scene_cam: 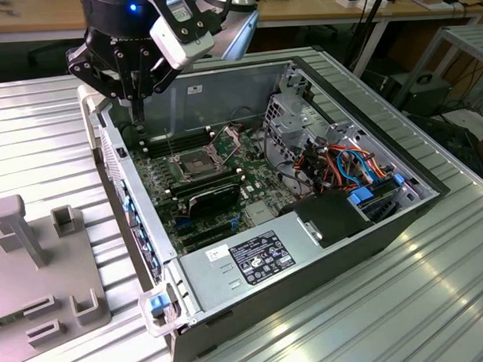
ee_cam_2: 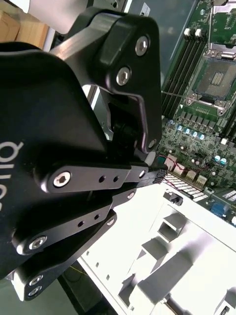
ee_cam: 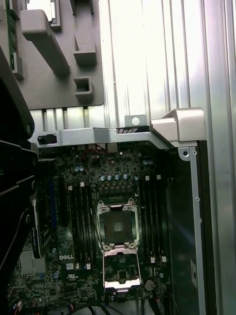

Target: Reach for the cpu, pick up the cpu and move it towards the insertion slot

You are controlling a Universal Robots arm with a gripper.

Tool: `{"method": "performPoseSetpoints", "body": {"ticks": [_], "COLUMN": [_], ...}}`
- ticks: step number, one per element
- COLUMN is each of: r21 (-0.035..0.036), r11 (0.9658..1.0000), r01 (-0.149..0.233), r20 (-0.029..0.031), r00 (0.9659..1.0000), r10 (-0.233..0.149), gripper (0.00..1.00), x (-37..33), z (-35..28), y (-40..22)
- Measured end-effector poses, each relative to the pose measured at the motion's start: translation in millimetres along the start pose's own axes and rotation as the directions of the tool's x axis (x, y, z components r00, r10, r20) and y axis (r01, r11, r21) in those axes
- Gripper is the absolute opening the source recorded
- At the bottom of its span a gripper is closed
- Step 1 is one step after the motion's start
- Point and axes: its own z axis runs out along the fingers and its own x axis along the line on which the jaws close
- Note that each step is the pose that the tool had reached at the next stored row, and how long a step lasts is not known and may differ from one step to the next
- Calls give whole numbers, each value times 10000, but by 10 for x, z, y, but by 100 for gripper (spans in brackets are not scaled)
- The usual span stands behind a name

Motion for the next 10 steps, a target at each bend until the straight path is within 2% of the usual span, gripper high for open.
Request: {"method": "performPoseSetpoints", "body": {"ticks": [10], "r21": [0], "r11": [10000], "r01": [1], "r20": [0], "r00": [10000], "r10": [-1], "gripper": [11], "x": [84], "z": [-2], "y": [-6]}}
